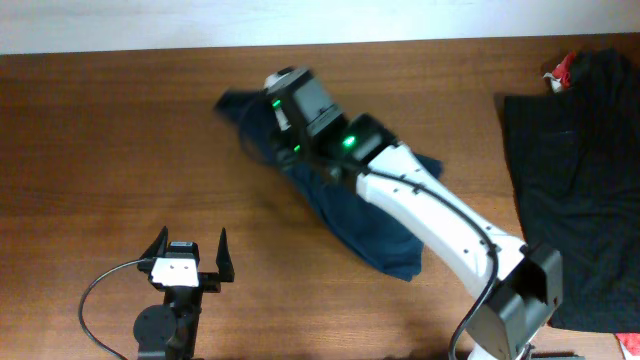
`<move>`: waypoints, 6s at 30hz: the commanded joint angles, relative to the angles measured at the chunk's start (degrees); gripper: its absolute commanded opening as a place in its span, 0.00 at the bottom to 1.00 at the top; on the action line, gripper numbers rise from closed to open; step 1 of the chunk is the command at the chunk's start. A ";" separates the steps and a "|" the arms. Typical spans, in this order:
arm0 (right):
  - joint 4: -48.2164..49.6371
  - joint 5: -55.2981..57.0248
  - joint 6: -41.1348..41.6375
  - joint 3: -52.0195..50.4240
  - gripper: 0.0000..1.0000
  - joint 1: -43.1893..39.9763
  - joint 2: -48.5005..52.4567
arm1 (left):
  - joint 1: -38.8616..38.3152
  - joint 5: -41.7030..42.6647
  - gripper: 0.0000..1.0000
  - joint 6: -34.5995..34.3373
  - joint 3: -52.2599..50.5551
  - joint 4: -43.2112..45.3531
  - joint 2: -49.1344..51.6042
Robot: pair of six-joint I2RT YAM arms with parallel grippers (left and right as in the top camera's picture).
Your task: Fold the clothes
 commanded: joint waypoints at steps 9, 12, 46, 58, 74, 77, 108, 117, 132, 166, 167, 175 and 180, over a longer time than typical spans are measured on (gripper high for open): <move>-26.51 2.29 1.90 1.95 0.99 -18.08 -8.52 | -0.26 0.24 0.99 -0.59 -0.20 -0.15 -0.22; -34.84 1.62 3.15 -3.89 0.99 -26.49 -7.13 | -0.26 0.24 0.99 -0.57 -0.20 -0.15 -0.22; 7.50 -7.45 12.17 -45.90 0.04 -40.44 -6.43 | -0.26 0.24 0.99 -0.59 -0.20 -0.15 -0.22; -19.69 8.07 9.35 -5.16 0.99 -47.98 -6.56 | -0.26 0.24 0.99 -0.57 -0.20 -0.15 -0.22; -18.97 7.96 9.35 -4.70 0.99 -65.99 -6.51 | -0.22 40.00 0.99 -4.28 -0.15 2.47 -0.24; -18.97 7.96 9.35 -4.70 0.99 -65.99 -6.51 | -0.22 40.11 0.99 -11.04 2.69 9.68 -0.22; -18.97 7.96 9.35 -4.70 0.99 -65.99 -6.51 | -0.37 12.20 0.34 -0.02 66.05 -40.26 113.83; -18.97 7.96 9.35 -4.70 0.99 -65.99 -6.51 | 2.32 -5.31 0.00 -7.08 91.65 -71.56 113.04; -18.97 7.96 9.35 -4.70 0.99 -65.99 -6.51 | -30.08 6.32 0.00 -13.79 118.97 -82.53 109.96; -18.97 7.96 9.35 -4.70 0.99 -65.99 -6.51 | -54.38 -6.01 0.66 -18.75 79.10 -40.37 110.40; -18.97 7.96 9.35 -4.70 0.99 -65.99 -6.51 | -54.58 -6.84 0.66 -18.78 78.29 -39.41 110.44; -18.97 7.96 9.35 -4.70 0.99 -65.99 -6.51 | -54.71 -11.34 0.65 -18.75 77.99 -38.38 113.85; -18.97 7.96 9.35 -4.70 0.99 -65.99 -6.51 | -57.61 -11.67 0.63 -18.75 78.01 -38.18 114.22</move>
